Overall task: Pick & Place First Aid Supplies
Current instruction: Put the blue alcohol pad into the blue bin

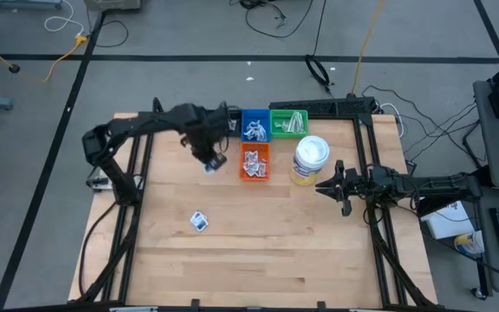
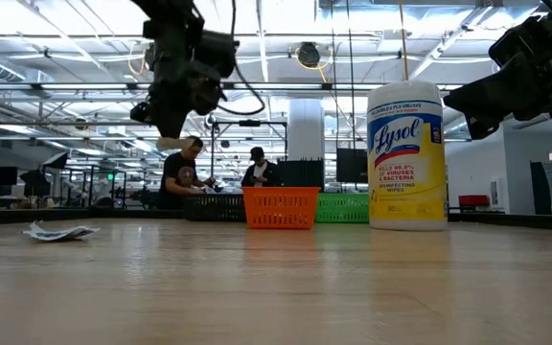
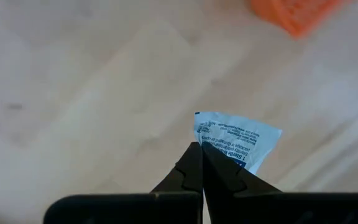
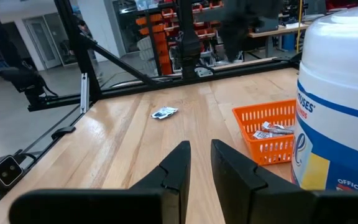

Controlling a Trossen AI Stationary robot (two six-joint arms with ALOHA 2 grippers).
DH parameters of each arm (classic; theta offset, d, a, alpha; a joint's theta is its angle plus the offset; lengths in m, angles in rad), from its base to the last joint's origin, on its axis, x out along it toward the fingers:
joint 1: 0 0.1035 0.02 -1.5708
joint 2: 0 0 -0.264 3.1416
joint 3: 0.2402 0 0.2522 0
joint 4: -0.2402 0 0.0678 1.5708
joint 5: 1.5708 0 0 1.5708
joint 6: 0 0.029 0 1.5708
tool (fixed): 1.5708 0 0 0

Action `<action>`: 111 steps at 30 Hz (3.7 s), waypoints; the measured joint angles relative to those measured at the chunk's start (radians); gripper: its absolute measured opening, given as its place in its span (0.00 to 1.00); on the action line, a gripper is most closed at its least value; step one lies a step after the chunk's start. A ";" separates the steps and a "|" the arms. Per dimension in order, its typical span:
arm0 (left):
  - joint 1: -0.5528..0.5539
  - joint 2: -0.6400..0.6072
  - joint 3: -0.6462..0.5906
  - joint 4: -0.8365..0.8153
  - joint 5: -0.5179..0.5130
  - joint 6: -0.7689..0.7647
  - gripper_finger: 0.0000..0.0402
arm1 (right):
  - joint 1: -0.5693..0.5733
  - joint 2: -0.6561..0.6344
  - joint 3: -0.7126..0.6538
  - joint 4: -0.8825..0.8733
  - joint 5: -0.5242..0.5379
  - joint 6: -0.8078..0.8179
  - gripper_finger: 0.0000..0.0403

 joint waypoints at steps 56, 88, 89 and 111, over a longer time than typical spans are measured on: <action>0.212 0.696 0.958 -0.102 -0.073 0.195 0.59 | 0.000 0.000 0.000 0.000 0.000 0.000 0.15; -0.219 0.220 0.341 -0.081 -0.134 0.045 0.62 | 0.000 0.000 0.000 0.000 0.000 0.000 0.15; -0.243 0.197 0.299 -0.072 -0.133 0.020 0.62 | 0.000 0.000 0.000 0.000 0.000 0.000 0.15; -0.589 -0.029 -0.093 0.052 -0.101 -0.435 0.62 | 0.000 0.000 0.000 0.000 0.000 0.000 0.15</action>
